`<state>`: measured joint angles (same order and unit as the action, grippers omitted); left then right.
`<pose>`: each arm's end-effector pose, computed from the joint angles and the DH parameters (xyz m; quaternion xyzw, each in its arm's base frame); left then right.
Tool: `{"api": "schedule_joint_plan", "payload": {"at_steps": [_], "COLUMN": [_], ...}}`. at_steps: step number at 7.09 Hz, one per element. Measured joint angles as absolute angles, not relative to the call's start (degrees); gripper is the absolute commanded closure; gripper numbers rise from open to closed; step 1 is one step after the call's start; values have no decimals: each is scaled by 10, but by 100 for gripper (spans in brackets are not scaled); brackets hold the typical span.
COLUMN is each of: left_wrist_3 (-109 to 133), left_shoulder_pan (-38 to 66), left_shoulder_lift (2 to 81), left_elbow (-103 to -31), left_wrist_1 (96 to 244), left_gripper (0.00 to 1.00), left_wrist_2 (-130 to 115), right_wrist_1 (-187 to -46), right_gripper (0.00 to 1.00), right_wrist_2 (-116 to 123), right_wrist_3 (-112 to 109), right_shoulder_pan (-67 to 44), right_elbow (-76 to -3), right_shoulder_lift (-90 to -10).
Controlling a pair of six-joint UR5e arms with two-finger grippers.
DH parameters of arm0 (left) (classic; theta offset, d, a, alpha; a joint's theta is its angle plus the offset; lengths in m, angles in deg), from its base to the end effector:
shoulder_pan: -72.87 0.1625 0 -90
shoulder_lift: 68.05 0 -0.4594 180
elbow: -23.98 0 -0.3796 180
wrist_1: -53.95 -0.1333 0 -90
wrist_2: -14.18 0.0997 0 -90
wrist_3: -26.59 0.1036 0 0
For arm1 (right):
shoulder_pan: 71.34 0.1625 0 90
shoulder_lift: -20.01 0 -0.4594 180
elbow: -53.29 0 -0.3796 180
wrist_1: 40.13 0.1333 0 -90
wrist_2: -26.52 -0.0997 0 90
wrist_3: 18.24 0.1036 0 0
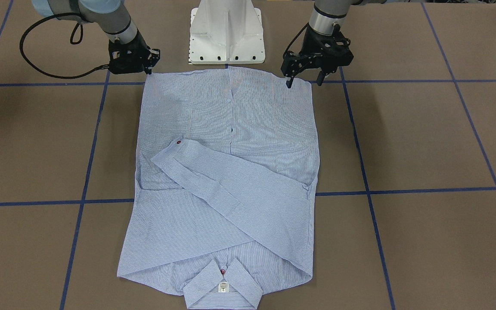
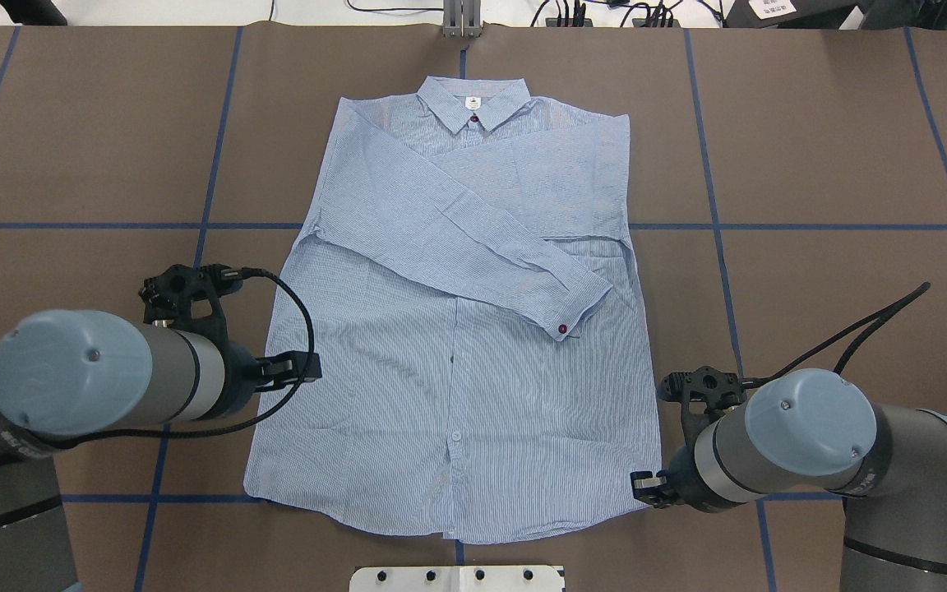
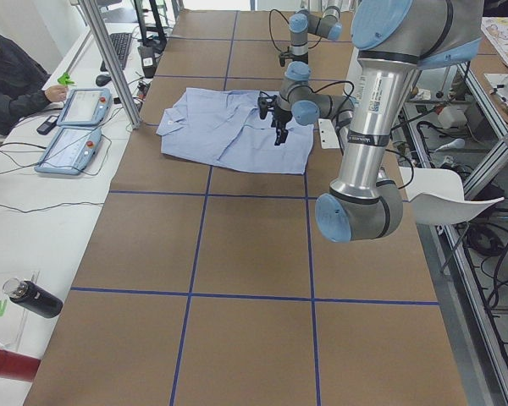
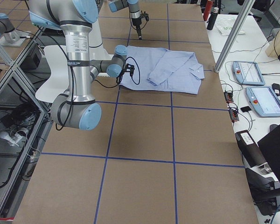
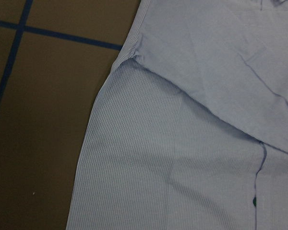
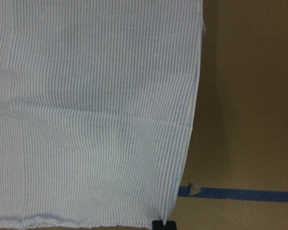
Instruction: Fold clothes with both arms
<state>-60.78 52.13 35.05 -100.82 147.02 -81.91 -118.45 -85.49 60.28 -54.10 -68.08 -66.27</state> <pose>0.4256 -0.2920 0.3157 0.0401 0.4305 -0.1193 0.8938 -0.4292 -0.2321 0.3959 -0.0731 -0.4209 -0.0304 0.9036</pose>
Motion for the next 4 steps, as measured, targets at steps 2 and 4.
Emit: {"api": "schedule_joint_plan", "payload": {"at_steps": [2, 4], "left_wrist_3": [-632, -644], "left_shoulder_pan": [577, 596], "left_shoulder_lift": [318, 306], "left_elbow": [-1001, -978], "left_wrist_1": [1472, 1497], "left_gripper": [4, 24], "left_wrist_2": [-818, -819], "right_wrist_1": [-1184, -1184], "right_gripper": [100, 100], "right_wrist_2": [-864, -865], "right_wrist_3": [603, 602], "right_shoulder_pan": [-533, -530], "right_elbow": [-686, -687], "right_shoulder_lift": [-663, -663]}}
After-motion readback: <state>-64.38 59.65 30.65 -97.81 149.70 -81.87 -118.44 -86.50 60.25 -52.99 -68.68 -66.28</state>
